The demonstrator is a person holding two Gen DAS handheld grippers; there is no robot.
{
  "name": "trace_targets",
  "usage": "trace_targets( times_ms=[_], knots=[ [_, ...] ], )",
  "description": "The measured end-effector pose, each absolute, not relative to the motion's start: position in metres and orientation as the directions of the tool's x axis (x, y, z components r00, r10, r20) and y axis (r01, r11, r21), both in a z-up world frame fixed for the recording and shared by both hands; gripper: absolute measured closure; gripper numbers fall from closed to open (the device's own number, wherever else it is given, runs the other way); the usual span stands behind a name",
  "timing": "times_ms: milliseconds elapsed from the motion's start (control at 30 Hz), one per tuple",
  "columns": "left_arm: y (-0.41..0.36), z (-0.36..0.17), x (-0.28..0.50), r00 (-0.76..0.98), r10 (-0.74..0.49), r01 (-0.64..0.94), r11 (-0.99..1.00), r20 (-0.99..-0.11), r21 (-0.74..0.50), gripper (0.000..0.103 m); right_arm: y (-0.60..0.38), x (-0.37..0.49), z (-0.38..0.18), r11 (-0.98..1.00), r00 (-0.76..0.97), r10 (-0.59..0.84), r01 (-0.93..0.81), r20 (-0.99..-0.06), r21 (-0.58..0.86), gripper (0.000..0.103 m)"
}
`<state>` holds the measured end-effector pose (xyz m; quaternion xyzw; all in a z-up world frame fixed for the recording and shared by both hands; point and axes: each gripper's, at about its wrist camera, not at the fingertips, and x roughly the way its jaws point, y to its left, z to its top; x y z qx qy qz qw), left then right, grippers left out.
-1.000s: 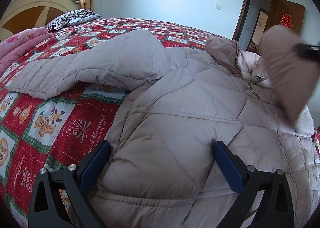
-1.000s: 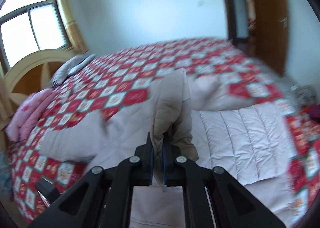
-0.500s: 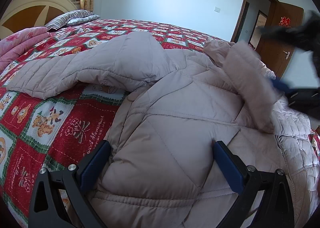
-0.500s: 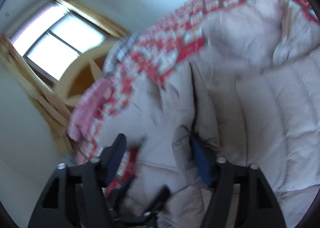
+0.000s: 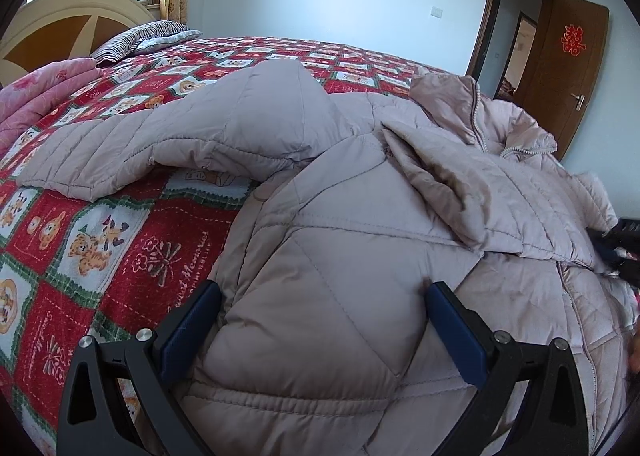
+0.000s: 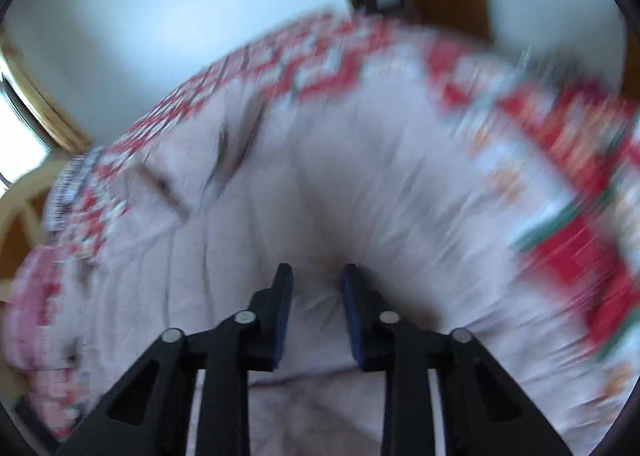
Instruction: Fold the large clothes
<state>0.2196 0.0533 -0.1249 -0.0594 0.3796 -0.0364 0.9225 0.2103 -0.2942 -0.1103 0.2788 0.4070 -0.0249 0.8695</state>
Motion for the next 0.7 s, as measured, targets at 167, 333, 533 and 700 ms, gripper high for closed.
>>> trace_targets(
  times_ms=[167,333,533,700],
  knots=[
    [0.044,-0.117,0.221,0.677,-0.05,0.015,0.998,-0.735,-0.054,0.001,-0.251,0.218,-0.099,0.907,0.662,0.175,0.179,-0.729,0.38,0.073],
    [0.037,-0.064,0.224,0.712,-0.12,0.04,0.991,-0.692,-0.131,0.001,-0.242,0.211,-0.062,0.962,0.703,0.133,0.078,-0.699,0.261,0.072],
    [0.01,-0.047,0.269,0.738,-0.044,-0.001,0.998,-0.674,-0.066,0.001,-0.306,0.224,-0.058,0.951,0.749,-0.083,0.257,-0.658,0.172,0.067],
    [-0.008,-0.097,0.298,0.657,0.087,-0.049,0.996,-0.749,0.073,0.001,-0.323,0.228,-0.102,0.951,0.674,-0.061,0.263,-0.736,0.162,0.073]
  ],
)
